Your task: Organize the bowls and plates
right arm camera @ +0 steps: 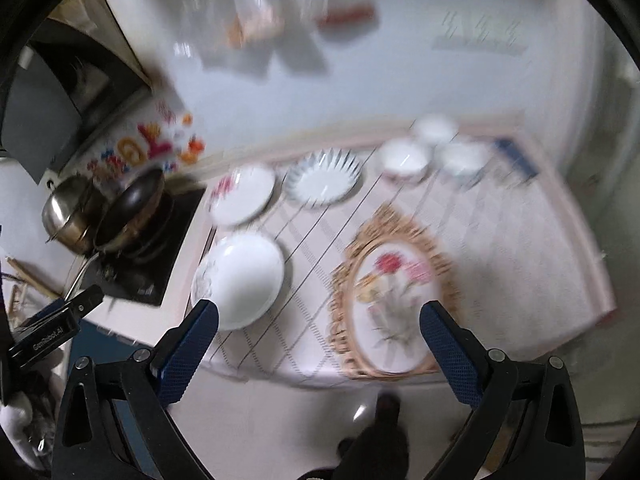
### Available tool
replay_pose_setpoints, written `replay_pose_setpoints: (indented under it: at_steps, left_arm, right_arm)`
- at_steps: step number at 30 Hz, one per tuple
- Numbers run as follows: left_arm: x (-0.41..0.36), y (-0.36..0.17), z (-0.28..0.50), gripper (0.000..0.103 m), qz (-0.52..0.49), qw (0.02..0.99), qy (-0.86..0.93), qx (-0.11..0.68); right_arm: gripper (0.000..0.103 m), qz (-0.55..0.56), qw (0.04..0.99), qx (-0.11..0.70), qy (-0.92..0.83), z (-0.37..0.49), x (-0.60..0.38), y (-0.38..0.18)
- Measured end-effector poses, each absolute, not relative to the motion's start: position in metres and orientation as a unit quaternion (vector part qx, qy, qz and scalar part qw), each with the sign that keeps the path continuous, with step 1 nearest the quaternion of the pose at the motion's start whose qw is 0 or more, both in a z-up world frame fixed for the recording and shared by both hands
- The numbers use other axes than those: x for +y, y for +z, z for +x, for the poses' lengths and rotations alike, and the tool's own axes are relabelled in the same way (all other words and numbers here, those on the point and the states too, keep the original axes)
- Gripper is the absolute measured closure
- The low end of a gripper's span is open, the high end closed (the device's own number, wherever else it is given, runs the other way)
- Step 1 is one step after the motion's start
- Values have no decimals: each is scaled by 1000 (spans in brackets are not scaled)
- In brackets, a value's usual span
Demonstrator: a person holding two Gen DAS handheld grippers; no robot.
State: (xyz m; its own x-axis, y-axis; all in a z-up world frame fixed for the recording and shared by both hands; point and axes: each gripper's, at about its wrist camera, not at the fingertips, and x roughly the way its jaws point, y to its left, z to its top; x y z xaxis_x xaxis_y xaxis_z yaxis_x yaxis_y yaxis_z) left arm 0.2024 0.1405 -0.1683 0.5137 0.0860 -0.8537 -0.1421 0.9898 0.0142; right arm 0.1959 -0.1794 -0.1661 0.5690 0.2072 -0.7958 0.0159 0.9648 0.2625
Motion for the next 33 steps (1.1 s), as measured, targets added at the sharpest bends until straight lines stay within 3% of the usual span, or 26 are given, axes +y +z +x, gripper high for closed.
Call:
replay_pose_setpoints:
  at_steps: [3, 5, 9, 15, 17, 22, 33]
  left_arm:
    - [151, -214, 238, 4, -38, 843, 62, 533]
    - [158, -247, 263, 13, -50, 821, 63, 565]
    - [170, -296, 295, 17, -82, 786, 67, 609]
    - [180, -345, 328, 44, -101, 751, 63, 650]
    - [181, -352, 336, 56, -108, 746, 56, 655]
    - [183, -349, 339, 66, -113, 752, 68, 646]
    - [148, -333, 336, 69, -112, 756, 61, 643]
  right_arm:
    - [6, 148, 842, 509, 97, 256, -169, -225]
    - [13, 155, 820, 538, 118, 293, -158, -263]
    - [25, 152, 777, 592, 153, 356, -133, -328]
    - [43, 155, 731, 640, 178, 420, -103, -402]
    - [58, 154, 722, 648, 188, 433, -93, -417]
    - [90, 161, 698, 664, 215, 453, -74, -440]
    - [90, 128, 708, 656, 230, 452, -79, -430]
